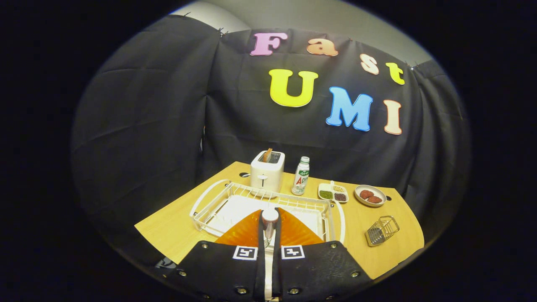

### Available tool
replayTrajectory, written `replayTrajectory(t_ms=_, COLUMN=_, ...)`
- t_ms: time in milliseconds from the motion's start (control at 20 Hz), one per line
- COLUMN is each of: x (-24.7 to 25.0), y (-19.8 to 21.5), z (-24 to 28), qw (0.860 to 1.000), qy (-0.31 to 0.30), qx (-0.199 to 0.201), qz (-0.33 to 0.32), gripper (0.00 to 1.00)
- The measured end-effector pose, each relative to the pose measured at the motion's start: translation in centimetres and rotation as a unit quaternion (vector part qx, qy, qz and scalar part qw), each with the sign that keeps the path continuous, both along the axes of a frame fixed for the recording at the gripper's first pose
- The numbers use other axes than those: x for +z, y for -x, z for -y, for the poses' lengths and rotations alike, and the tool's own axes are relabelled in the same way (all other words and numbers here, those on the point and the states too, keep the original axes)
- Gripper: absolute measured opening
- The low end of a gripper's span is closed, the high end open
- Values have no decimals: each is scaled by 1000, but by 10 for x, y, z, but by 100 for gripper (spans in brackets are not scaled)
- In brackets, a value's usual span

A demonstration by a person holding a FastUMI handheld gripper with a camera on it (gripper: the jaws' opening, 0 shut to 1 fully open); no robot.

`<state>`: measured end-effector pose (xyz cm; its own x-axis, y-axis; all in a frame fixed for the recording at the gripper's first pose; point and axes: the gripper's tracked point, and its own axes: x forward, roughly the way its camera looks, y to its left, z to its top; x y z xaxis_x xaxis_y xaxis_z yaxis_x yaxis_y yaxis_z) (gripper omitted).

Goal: Take the plate from the dish rack, then take the spoon from the basket and place it into the plate.

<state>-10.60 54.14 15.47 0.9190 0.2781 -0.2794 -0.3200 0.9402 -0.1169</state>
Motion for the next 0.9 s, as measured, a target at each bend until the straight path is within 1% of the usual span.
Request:
replayTrajectory(t_ms=200, x=-28, y=15, z=-15, qw=999, qy=6, qx=24, qz=-21, gripper=6)
replayTrajectory(t_ms=450, x=-50, y=21, z=-23, qw=998, qy=18, qx=40, qz=-36, gripper=7)
replayTrajectory(t_ms=900, x=-84, y=23, z=-33, qw=996, qy=-8, qx=46, qz=-73, gripper=7)
